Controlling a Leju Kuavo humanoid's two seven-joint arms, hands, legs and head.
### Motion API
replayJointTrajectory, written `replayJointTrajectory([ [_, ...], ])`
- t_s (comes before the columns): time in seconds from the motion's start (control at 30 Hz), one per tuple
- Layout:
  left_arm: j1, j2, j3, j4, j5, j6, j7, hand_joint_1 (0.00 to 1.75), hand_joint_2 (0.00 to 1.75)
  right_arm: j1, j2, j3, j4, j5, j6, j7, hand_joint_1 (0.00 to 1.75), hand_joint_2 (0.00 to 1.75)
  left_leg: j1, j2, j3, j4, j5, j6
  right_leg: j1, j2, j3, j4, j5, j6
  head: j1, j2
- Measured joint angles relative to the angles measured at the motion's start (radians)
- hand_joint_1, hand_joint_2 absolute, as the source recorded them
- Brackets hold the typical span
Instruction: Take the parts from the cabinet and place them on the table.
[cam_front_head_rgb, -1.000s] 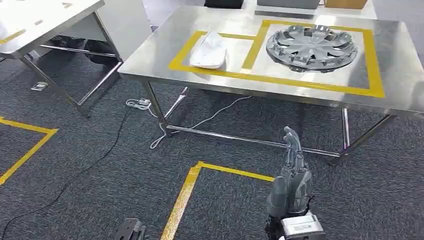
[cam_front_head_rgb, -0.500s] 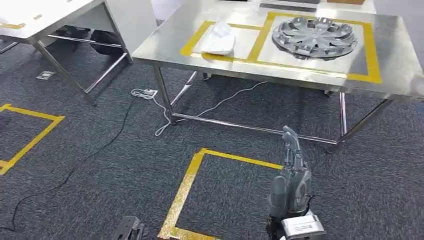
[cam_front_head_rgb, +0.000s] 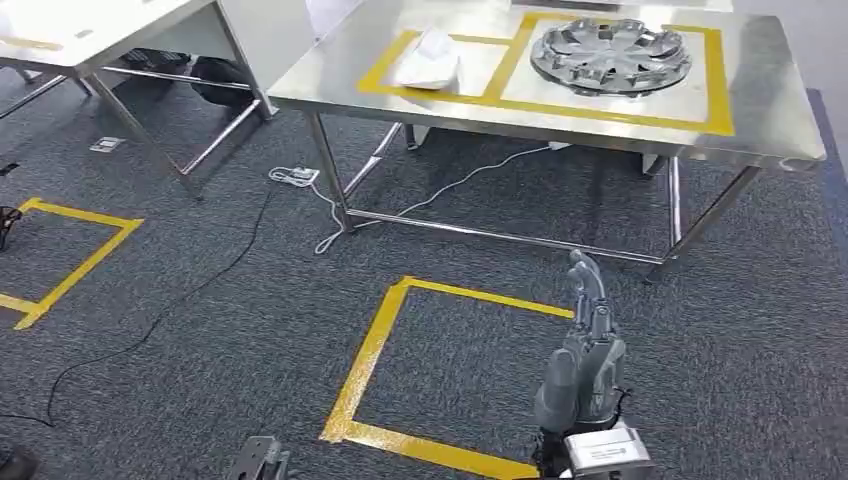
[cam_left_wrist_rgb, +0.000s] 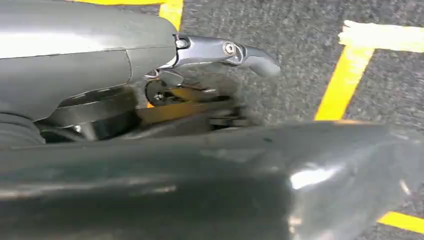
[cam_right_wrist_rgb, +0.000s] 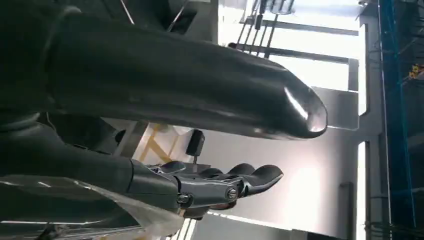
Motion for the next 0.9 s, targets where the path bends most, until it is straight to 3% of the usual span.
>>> replayJointTrajectory([
  [0.03,-0.001,0.000,0.000,0.000,0.000,0.000,0.000,0.00,0.00,0.000,0.000,0.000,0.000,0.000,0.000,0.000,0.00,0.00,-0.005,-0.001,0.046,-0.075,-0.038,0.004,0.004,0.001,-0.008,0.005,0.007,0.007,0.000,0.000],
  [0.07,-0.002,0.000,0.000,0.000,0.000,0.000,0.000,0.00,0.00,-0.001,0.000,0.000,0.000,0.001,0.000,-0.001,0.00,0.00,-0.009,-0.002,0.050,-0.097,-0.045,0.012,0.002,-0.001,-0.012,0.004,0.018,0.015,0.002,0.000],
  [0.1,-0.002,0.000,0.000,0.000,0.000,0.000,0.000,0.00,0.00,-0.001,0.000,0.000,0.000,0.001,0.000,-0.001,0.00,0.00,-0.014,-0.002,0.039,-0.095,-0.038,0.018,-0.002,-0.003,-0.016,0.001,0.028,0.022,0.001,0.000],
  [0.17,0.002,0.001,0.000,0.000,0.000,0.000,0.000,0.00,0.00,0.001,0.000,0.000,0.000,0.001,0.000,-0.001,0.00,0.00,-0.018,-0.001,0.019,-0.103,-0.013,0.039,-0.006,-0.002,-0.024,-0.006,0.048,0.040,0.001,0.000],
  [0.2,0.000,0.000,0.000,0.000,0.000,0.000,0.000,0.00,0.00,0.001,0.000,0.000,0.000,0.001,0.000,-0.001,0.00,0.00,-0.015,0.006,0.010,-0.107,0.002,0.048,-0.010,0.004,-0.033,0.008,0.015,0.041,0.002,0.000],
  [0.23,-0.001,0.002,0.000,0.000,0.000,0.000,0.000,0.00,0.00,0.001,0.000,0.000,0.000,0.000,0.000,-0.001,0.00,0.00,-0.016,0.006,-0.008,-0.107,0.013,0.058,-0.009,0.006,-0.046,0.044,-0.047,0.042,0.004,0.000],
  [0.3,-0.001,0.000,0.000,0.000,0.000,0.000,0.000,0.00,0.00,0.002,0.000,0.000,0.000,0.000,-0.001,-0.001,0.00,0.00,-0.022,0.006,-0.045,-0.107,0.043,0.065,-0.009,0.008,-0.088,0.190,-0.178,0.045,0.009,0.000],
  [0.33,-0.001,0.000,0.000,0.000,0.000,0.000,0.000,0.00,0.00,0.002,0.000,0.000,0.000,0.000,-0.001,-0.001,0.00,0.00,-0.025,0.007,-0.067,-0.105,0.059,0.066,-0.008,0.008,-0.097,0.262,-0.206,0.044,0.010,0.000],
  [0.37,-0.001,0.000,0.000,0.000,0.002,0.000,0.000,0.00,0.00,0.002,0.000,0.000,0.000,0.000,-0.001,0.000,0.00,0.00,-0.028,0.007,-0.086,-0.104,0.076,0.066,-0.007,0.008,-0.094,0.308,-0.192,0.043,0.009,0.000],
  [0.4,0.000,0.000,0.000,0.000,0.003,0.000,0.000,0.00,0.00,0.002,0.000,0.000,0.000,0.000,-0.001,0.000,0.00,0.00,-0.030,0.008,-0.104,-0.103,0.088,0.065,-0.006,0.009,-0.081,0.315,-0.160,0.041,0.009,0.000],
  [0.57,0.000,0.000,0.000,0.000,0.003,0.000,0.000,0.00,0.00,0.002,0.000,0.000,0.000,0.000,-0.001,0.000,0.00,0.00,-0.030,0.008,-0.108,-0.102,0.091,0.065,-0.006,0.009,-0.076,0.313,-0.151,0.041,0.009,0.000],
  [0.63,0.000,0.000,0.000,0.000,0.003,0.000,0.000,0.00,0.00,0.002,0.000,0.000,0.000,0.001,-0.002,-0.001,0.00,0.00,-0.030,0.008,-0.136,-0.097,0.110,0.063,-0.002,0.008,-0.025,0.271,-0.084,0.038,0.009,0.000],
  [0.67,-0.001,-0.002,0.000,0.000,0.003,-0.001,0.000,0.00,0.00,0.001,0.000,0.000,0.000,0.006,-0.004,-0.002,0.00,0.00,-0.030,0.008,-0.166,-0.086,0.134,0.056,0.000,0.008,0.123,0.085,-0.086,0.031,0.009,0.000],
  [0.7,0.001,-0.003,0.000,0.000,0.003,-0.001,-0.001,0.00,0.00,0.000,0.000,0.000,0.000,0.016,-0.010,-0.005,0.00,0.00,-0.031,0.006,-0.175,-0.085,0.175,0.040,0.011,0.010,0.199,-0.052,-0.142,0.009,0.009,0.000],
  [0.73,0.002,-0.003,0.000,0.000,0.005,-0.001,-0.001,0.00,0.00,0.001,0.000,0.000,0.000,0.019,-0.011,-0.004,0.00,0.00,-0.033,0.003,-0.179,-0.088,0.182,0.034,0.008,0.007,0.189,-0.056,-0.133,-0.002,0.008,0.000],
  [0.77,0.003,0.001,0.000,0.000,0.007,0.001,-0.001,0.00,0.00,0.000,0.000,0.001,0.000,0.026,-0.015,-0.004,0.00,0.00,-0.027,-0.001,-0.184,-0.083,0.165,0.027,0.003,-0.003,0.178,-0.055,-0.122,-0.012,0.008,0.000],
  [0.8,0.005,0.000,0.000,0.000,0.007,0.003,-0.001,0.00,0.00,0.001,0.000,0.002,0.000,0.029,-0.016,-0.002,0.00,0.00,-0.025,-0.001,-0.195,-0.051,0.105,0.018,0.003,-0.005,0.168,-0.055,-0.112,-0.021,0.005,0.000],
  [0.83,0.006,0.000,0.000,0.000,0.007,0.003,-0.001,0.00,0.00,0.001,0.000,0.003,0.000,0.030,-0.016,-0.002,0.00,0.00,-0.022,-0.001,-0.207,0.011,0.033,0.009,0.003,-0.010,0.155,-0.055,-0.100,-0.023,0.001,0.000],
  [0.87,0.006,0.000,0.000,0.000,0.008,0.004,-0.001,0.00,0.00,0.001,0.000,0.003,0.000,0.030,-0.016,-0.002,0.00,0.00,-0.019,-0.001,-0.218,0.071,-0.014,0.003,0.003,-0.014,0.146,-0.054,-0.091,-0.024,0.000,0.000],
  [0.9,0.006,0.000,0.000,0.000,0.008,0.004,-0.002,0.00,0.00,0.002,0.000,0.003,0.000,0.030,-0.016,-0.001,0.00,0.00,-0.015,-0.001,-0.234,0.169,-0.058,-0.003,0.003,-0.023,0.130,-0.053,-0.079,-0.023,0.001,0.000],
])
